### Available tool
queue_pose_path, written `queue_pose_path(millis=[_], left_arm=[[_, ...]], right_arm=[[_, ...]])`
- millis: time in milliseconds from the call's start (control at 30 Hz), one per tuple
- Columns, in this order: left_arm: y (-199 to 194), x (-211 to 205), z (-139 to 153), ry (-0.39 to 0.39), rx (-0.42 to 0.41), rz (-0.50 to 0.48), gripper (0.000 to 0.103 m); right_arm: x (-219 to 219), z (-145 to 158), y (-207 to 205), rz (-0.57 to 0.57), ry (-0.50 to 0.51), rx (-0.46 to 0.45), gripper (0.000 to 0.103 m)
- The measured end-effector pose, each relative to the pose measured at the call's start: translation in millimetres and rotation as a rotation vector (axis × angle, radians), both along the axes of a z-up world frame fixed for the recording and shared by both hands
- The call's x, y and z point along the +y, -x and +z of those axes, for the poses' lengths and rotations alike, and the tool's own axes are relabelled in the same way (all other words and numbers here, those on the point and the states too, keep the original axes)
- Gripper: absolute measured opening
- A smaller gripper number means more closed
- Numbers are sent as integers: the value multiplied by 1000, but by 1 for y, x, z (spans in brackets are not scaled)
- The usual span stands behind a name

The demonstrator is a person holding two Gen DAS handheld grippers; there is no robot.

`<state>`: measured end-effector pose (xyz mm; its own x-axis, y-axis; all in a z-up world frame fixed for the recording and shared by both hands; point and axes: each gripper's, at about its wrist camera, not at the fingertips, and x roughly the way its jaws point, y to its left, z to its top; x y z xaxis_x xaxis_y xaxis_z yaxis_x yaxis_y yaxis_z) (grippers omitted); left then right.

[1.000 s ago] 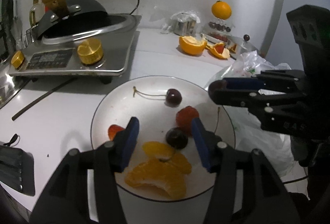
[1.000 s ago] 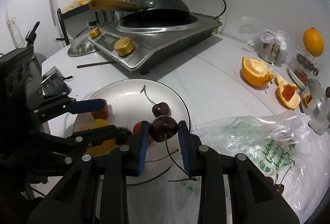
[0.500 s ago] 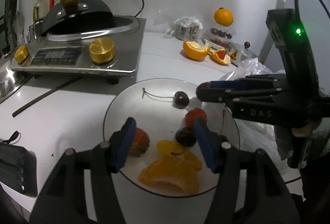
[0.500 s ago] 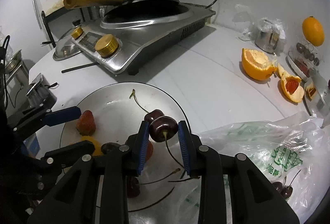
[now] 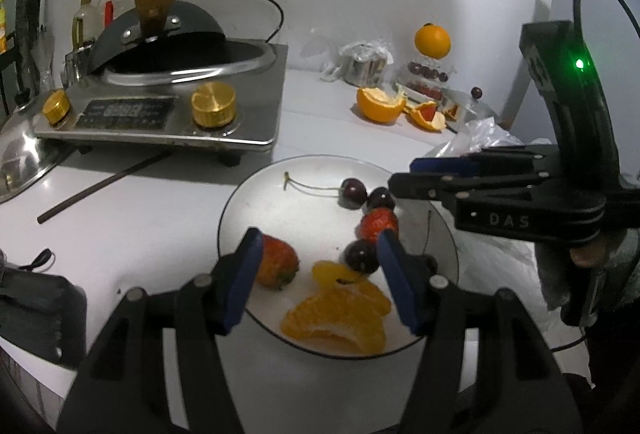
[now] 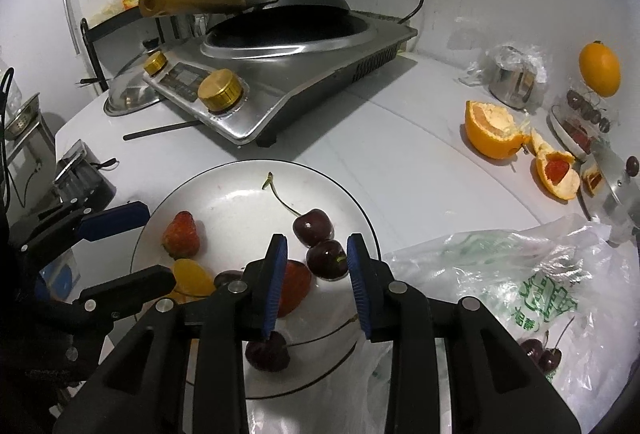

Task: Organize fruits
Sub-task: 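Lower the cherry onto the plate and open the right tool, then move both open tools back over the cherries on the plastic bag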

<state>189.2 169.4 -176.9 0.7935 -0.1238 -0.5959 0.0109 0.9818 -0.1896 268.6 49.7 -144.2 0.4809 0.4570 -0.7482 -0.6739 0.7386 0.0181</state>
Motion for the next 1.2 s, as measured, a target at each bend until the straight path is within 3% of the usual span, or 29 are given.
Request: queue_pose_path(millis=[967,1033,1100,1200], left_arm=[[9,-52,22,-70,-7,-3,61],[8,-56,23,-75,-6,-4,64],[7,-61,24,-76,-9,-3,76],[4,-69,25,-83,-7,-7,76]], right_arm=[[-77,20,25,-51,-75,-31,33],[-83,20,24,-58,-80,-31,33],[-91,19,23,-66,-85,-30,33],[-102,17,21,-77,-91,-25,33]])
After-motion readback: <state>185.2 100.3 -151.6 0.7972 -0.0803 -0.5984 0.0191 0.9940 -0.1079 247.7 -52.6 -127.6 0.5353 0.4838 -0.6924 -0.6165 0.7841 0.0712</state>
